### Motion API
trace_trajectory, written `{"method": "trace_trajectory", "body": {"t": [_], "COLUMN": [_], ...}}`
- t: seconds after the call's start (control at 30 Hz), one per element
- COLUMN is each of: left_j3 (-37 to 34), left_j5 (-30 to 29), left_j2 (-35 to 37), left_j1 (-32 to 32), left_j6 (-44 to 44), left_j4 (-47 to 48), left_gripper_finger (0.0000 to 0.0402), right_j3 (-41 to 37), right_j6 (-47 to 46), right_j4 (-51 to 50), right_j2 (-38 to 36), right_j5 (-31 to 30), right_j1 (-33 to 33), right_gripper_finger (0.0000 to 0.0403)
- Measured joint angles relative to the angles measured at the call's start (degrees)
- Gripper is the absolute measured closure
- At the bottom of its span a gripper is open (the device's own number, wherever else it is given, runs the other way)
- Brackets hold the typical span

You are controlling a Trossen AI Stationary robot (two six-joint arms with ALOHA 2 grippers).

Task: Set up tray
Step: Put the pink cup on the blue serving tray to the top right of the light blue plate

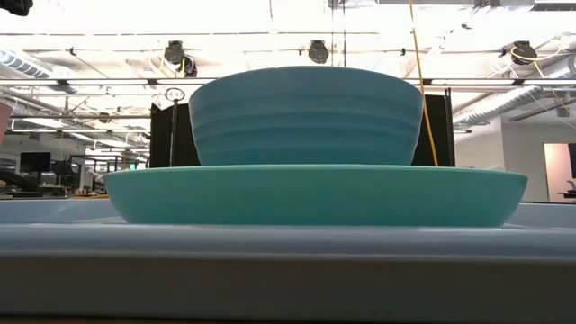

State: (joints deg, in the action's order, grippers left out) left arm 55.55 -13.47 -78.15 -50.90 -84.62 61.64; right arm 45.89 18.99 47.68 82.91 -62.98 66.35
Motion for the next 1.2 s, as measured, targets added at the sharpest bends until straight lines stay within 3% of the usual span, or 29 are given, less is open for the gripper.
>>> {"method": "trace_trajectory", "body": {"t": [0.1, 0.23, 0.3, 0.73, 1.2], "left_j3": [0.0, 0.0, 0.1, 1.9, 17.8], "left_j5": [0.2, 2.1, 2.5, 3.0, -6.4], "left_j2": [0.0, 0.0, 0.1, 0.9, 1.0], "left_j1": [0.0, 0.6, 0.8, 3.3, 12.5], "left_j6": [0.1, 3.4, 4.2, 8.3, 22.7], "left_j4": [0.9, 0.9, 1.0, 4.2, 11.5], "left_gripper_finger": [0.0256, 0.0360, 0.0387, 0.0398, 0.0398], "right_j3": [0.0, 0.0, 0.0, 0.0, 0.0], "right_j6": [0.1, -0.2, -0.2, -0.2, -0.1], "right_j4": [0.0, 0.0, 0.0, 0.0, 0.0], "right_j2": [0.0, 0.0, 0.0, 0.0, 0.0], "right_j5": [0.0, 0.0, 0.0, 0.0, 0.0], "right_j1": [0.0, 0.0, 0.0, 0.0, 0.0], "right_gripper_finger": [0.0289, 0.0289, 0.0289, 0.0289, 0.0289]}}
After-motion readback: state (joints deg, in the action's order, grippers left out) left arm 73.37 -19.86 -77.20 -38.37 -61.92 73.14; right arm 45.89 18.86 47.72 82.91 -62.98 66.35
